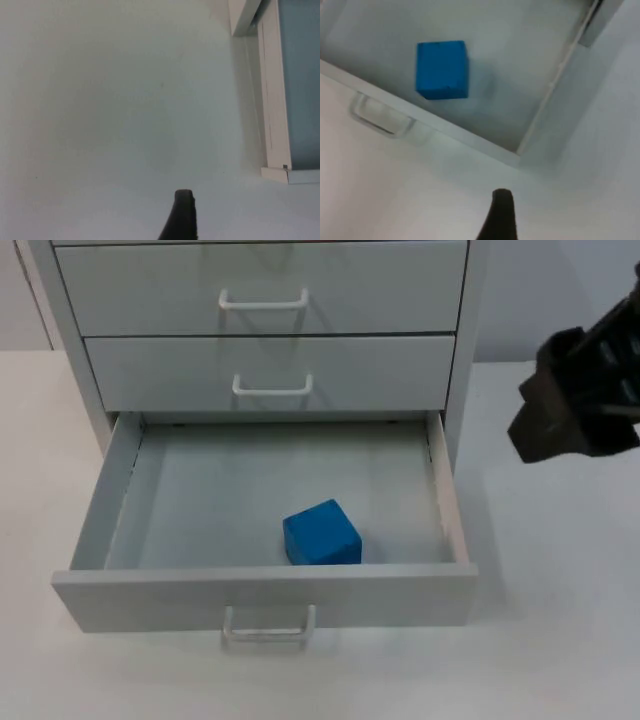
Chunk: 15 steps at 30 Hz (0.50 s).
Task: Open the drawer with the left hand, place the block into the drawer with the right hand, then close the drawer with the left hand.
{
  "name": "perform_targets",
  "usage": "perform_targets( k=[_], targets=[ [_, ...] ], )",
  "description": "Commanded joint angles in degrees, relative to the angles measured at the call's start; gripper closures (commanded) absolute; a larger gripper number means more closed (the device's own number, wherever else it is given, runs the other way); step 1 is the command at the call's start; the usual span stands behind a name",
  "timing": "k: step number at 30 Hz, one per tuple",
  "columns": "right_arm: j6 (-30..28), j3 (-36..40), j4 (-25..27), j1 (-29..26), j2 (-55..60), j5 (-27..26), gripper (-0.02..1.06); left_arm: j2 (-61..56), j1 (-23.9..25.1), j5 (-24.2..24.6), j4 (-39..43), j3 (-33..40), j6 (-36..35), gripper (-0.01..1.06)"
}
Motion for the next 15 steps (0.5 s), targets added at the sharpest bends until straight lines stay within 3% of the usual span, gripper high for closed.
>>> perform_targets(
  k=[1,10,12,13,15],
  targets=[
    [-1.2,0.4,-0.7,-2.0,-0.9,1.2,0.38,-0.6,0.2,-0.2,-0.2,0.1,-0.4,0.34],
    [-4.5,2.1,0.7,-14.4,-4.3,2.2,0.38,-0.6,0.2,-0.2,-0.1,0.1,-0.4,0.34],
    [-8.3,3.1,3.8,-20.8,-6.6,3.1,0.38,-0.6,0.2,-0.2,-0.1,0.1,-0.4,0.34],
    [-8.3,3.1,3.8,-20.8,-6.6,3.1,0.38,-0.6,0.2,-0.2,-0.1,0.1,-0.4,0.34],
    [-12.0,4.2,6.7,-26.1,-8.8,3.5,0.38,-0.6,0.2,-0.2,-0.1,0.1,-0.4,0.34]
  ],
)
